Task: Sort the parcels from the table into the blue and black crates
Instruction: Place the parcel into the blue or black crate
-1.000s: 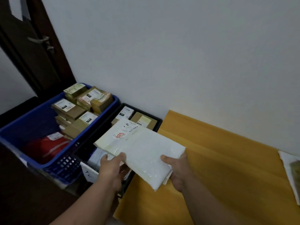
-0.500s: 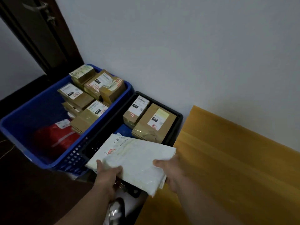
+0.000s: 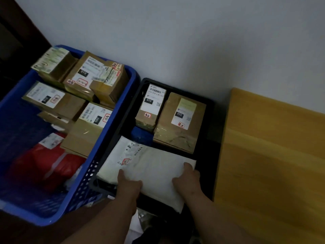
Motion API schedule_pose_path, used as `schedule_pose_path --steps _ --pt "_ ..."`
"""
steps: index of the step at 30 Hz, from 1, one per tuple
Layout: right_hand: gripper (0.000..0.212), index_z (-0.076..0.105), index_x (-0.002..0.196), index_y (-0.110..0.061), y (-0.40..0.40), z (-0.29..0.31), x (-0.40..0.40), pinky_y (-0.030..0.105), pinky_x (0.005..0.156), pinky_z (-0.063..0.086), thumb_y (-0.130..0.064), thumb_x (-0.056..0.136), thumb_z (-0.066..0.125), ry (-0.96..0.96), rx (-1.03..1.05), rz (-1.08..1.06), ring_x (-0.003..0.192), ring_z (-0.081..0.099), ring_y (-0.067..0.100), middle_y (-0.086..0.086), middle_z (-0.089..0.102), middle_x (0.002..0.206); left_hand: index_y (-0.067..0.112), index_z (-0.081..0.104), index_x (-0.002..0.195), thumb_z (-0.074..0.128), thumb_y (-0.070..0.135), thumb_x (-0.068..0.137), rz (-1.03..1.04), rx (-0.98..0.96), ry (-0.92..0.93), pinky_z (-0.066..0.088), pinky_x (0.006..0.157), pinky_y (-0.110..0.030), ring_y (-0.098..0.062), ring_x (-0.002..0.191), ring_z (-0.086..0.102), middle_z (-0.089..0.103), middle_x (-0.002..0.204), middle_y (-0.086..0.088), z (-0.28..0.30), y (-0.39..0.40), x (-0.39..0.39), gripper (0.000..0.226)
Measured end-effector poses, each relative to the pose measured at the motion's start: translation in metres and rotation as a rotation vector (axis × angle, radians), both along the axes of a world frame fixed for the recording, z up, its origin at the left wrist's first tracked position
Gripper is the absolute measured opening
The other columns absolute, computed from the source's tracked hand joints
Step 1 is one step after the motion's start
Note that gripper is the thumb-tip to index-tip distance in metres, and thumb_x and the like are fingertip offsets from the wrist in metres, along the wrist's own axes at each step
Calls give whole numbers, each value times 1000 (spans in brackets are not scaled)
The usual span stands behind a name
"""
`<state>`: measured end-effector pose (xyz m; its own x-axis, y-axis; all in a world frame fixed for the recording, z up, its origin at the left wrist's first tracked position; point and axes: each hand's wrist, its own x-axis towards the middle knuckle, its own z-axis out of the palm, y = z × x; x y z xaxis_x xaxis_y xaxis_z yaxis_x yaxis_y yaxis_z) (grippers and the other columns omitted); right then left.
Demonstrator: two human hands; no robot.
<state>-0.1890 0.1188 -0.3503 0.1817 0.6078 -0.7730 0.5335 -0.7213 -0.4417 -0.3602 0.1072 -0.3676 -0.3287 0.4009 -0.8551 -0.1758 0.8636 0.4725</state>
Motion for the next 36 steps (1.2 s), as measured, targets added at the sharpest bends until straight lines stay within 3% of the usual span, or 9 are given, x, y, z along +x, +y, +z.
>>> schedule_pose_path --steps 3,8,11,14,16,18,22,28,36 --pt "69 16 156 -24 -4 -19 -15 39 118 26 -19 96 49 -77 -42 112 143 19 35 17 1 159 33 8 155 66 11 80 -194 -85 90 44 103 -50 -39 123 46 34 149 -19 -9 0 -14 98" --pt "72 11 156 -35 -12 -36 -34 47 122 3 -27 97 50 -252 -11 529 149 -8 38 12 -22 161 37 8 155 57 30 94 -642 -184 317 43 99 -37 -38 121 47 31 145 -24 -18 2 -29 78" --pt "74 12 156 -32 -15 -44 -37 44 117 18 -33 95 54 -289 -23 626 144 13 37 11 -1 162 33 11 155 53 26 96 -793 -74 391 45 95 -35 -33 119 50 41 141 -19 -24 3 -36 73" --pt "77 10 156 -31 -14 -50 -39 37 104 36 -34 94 56 -299 -15 649 129 37 33 12 15 153 31 22 154 53 29 94 -1097 131 626 44 90 -35 -25 114 51 49 131 -9 -27 9 -42 67" --pt "79 8 155 -32 -14 -55 -38 36 100 42 -34 94 58 -268 -26 648 124 42 32 13 13 154 34 25 152 53 37 93 -1327 192 740 39 101 -40 -24 127 41 39 143 -6 -33 13 -43 66" --pt "79 11 154 -34 -14 -62 -37 37 103 43 -31 93 60 -228 -42 645 129 38 35 14 6 156 41 22 151 51 42 94 -1471 130 706 24 115 -47 -27 144 16 12 160 -4 -43 16 -45 64" --pt "76 16 154 -40 -16 -79 -33 44 120 21 -25 94 61 -138 -106 695 148 1 43 13 -14 162 47 11 152 53 41 95 -1516 -53 470 12 120 -53 -33 148 -8 -20 161 3 -63 21 -52 71" --pt "90 0 154 -45 -21 -90 -33 47 122 12 -26 93 63 -131 -185 756 149 -7 41 8 -29 160 47 6 152 57 44 94 -1564 -201 334 6 122 -46 -34 149 -3 -26 159 4 -80 36 -57 77" --pt "65 33 150 -20 -17 -58 -32 44 119 22 -31 92 61 -144 -72 760 144 18 33 12 12 161 34 27 152 50 50 94 -1445 -101 470 20 119 -43 -29 145 14 -4 163 -2 -51 33 -33 64"
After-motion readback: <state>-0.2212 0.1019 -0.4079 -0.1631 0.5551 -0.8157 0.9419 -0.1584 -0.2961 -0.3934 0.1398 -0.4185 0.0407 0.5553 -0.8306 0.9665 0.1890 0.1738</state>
